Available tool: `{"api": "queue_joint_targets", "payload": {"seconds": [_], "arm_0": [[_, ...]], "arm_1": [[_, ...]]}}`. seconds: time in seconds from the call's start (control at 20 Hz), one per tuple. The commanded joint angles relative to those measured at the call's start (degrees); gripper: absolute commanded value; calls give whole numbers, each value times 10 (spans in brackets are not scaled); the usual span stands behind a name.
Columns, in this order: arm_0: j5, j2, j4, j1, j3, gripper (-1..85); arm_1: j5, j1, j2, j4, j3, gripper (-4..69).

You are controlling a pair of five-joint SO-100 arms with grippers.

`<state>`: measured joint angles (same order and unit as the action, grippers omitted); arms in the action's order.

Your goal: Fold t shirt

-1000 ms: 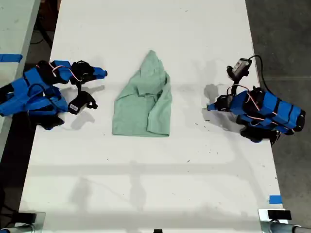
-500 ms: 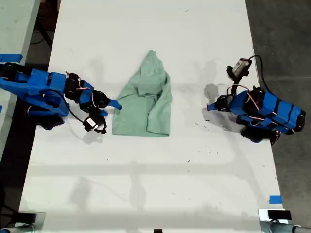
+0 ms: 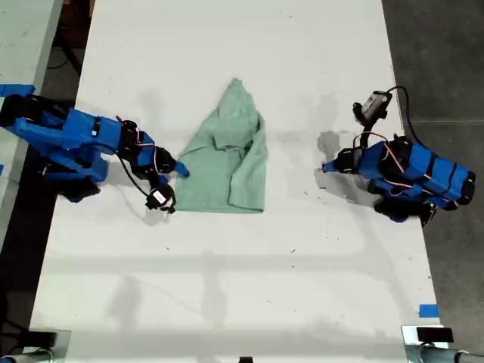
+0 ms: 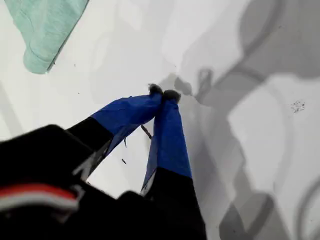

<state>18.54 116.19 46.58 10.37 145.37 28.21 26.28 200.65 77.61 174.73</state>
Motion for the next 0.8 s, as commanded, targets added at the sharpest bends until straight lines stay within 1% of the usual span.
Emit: {"api": "queue_joint_targets", "payload": {"seconds": [0.0,0.1,0.2,0.25,0.3,0.45,0.5,0.65,0.75], "arm_0": [[-40,-168,24,25,-119,167],[-38,-248,75,29,-189,41],[-41,-272,105,29,-224,-2],[-40,-271,127,31,-237,-2],[-35,-269,165,31,-259,-2],[-36,-294,332,33,-410,-2],[-49,-308,367,33,-469,-2],[-99,-351,416,22,-639,-1],[-125,-383,430,11,-737,-3]], "arm_1": [[-5,-2,4,-4,30,7],[-5,-3,4,-4,30,7],[-5,-3,4,-4,30,7],[-5,-3,4,-4,30,7],[-5,-3,4,-4,30,7],[-5,-3,4,-4,30,7],[-5,-3,4,-4,30,7],[-5,-3,4,-4,30,7],[-5,-3,4,-4,30,7]]}}
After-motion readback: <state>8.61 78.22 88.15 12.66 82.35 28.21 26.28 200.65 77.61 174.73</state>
